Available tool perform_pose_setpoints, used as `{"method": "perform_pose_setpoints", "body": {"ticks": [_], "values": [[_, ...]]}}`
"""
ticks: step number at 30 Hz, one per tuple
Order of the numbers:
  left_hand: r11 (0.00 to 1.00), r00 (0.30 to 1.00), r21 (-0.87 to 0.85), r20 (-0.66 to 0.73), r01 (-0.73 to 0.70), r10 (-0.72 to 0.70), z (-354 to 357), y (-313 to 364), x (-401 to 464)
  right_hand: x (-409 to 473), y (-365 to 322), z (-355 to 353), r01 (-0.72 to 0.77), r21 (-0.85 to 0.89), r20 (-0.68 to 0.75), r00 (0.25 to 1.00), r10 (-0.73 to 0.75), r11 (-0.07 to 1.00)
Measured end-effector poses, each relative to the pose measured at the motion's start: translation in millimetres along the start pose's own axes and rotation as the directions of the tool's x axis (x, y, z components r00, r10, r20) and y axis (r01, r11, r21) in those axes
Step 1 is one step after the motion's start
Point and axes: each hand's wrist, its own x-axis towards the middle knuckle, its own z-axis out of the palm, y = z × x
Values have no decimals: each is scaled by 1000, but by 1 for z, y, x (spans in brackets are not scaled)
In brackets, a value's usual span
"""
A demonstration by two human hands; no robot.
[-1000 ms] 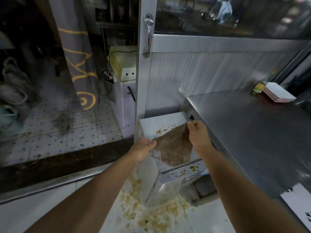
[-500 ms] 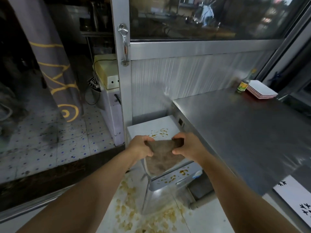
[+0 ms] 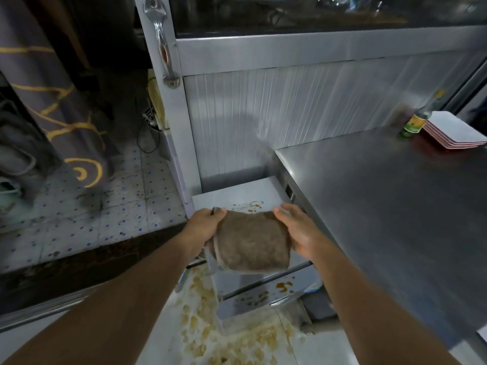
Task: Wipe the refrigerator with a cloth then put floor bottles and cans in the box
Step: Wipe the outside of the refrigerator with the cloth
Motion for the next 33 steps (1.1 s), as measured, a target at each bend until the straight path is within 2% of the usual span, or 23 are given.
{"method": "perform_pose_setpoints", "body": {"ticks": [2,3,4,5,7,8,9,11,14,16,19,21,23,24,27,28,31,33], "values": [[985,995,-142,24,96,-94,-2,-4,11,10,5,-6,-15,160,163,986,-12,987],[961,990,-237,66,139,-127,-5,-6,18,15,8,-7,13,105,219,975,-36,994],[939,985,-307,115,157,-128,-8,-9,24,20,12,-5,71,-55,239,970,-56,996],[946,981,-291,164,145,-99,-10,-12,32,24,15,0,135,-285,213,974,-75,949],[999,963,-34,270,24,-14,-13,-17,46,35,24,11,186,-646,96,982,-162,741],[983,951,163,306,-86,33,-14,-19,52,41,28,17,173,-736,45,977,-208,654],[914,943,347,318,-212,98,-15,-21,59,47,33,23,155,-785,2,969,-247,600],[759,919,527,299,-383,256,-16,-23,74,59,41,32,143,-808,-34,957,-288,572],[661,872,571,275,-487,405,-18,-25,101,71,42,45,152,-772,-75,942,-326,617],[646,854,565,258,-513,452,-18,-24,118,78,40,52,174,-730,-157,898,-411,661],[681,870,554,199,-479,450,-18,-23,136,87,34,56,242,-679,-267,798,-540,693],[660,878,593,196,-461,437,-19,-26,148,97,33,56,271,-704,-320,704,-634,656],[645,888,623,203,-442,412,-19,-32,159,109,36,53,271,-781,-307,619,-723,563],[639,892,633,210,-437,401,-18,-35,164,117,40,51,233,-834,-259,635,-728,501],[622,897,654,236,-431,374,-15,-43,176,138,62,48,67,-959,-103,825,-556,277],[615,899,661,245,-430,364,-14,-46,179,143,69,47,44,-963,-104,846,-523,264],[589,899,685,261,-430,352,-12,-54,188,162,73,46,67,-947,-123,828,-548,315],[557,894,709,257,-433,367,-11,-60,195,179,73,45,120,-959,-41,837,-545,256]]}}
